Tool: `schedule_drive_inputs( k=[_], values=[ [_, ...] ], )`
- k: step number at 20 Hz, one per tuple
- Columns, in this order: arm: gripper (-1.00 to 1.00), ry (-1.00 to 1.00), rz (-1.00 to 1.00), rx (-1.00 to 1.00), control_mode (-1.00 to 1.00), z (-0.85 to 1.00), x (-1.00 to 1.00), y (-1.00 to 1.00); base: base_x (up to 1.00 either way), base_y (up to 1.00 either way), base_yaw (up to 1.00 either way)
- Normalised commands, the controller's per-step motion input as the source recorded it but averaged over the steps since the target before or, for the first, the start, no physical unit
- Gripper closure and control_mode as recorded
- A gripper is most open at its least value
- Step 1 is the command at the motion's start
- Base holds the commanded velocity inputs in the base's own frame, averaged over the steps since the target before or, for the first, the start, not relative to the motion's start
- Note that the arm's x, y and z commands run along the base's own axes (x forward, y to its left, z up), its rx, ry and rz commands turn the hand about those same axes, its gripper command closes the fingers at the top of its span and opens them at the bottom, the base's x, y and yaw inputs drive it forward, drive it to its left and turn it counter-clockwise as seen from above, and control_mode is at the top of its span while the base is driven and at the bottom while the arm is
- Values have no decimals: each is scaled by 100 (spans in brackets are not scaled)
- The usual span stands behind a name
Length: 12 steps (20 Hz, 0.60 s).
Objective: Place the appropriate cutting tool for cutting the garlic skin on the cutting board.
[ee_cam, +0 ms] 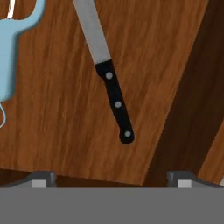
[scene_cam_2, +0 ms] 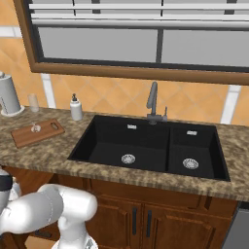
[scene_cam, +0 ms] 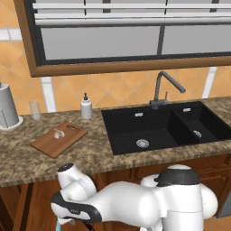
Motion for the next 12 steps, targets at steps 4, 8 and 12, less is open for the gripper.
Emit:
schedule_drive_inputs(
  k=[4, 8, 12],
  values=[
    [-100, 1, 16, 0, -100, -41, 27, 12, 0, 0, 0],
    [-100, 4, 14, 3, -100, -41, 35, 6, 0, 0, 0],
    [-100, 4, 10, 3, -100, -39, 31, 0, 0, 0, 0]
  ],
)
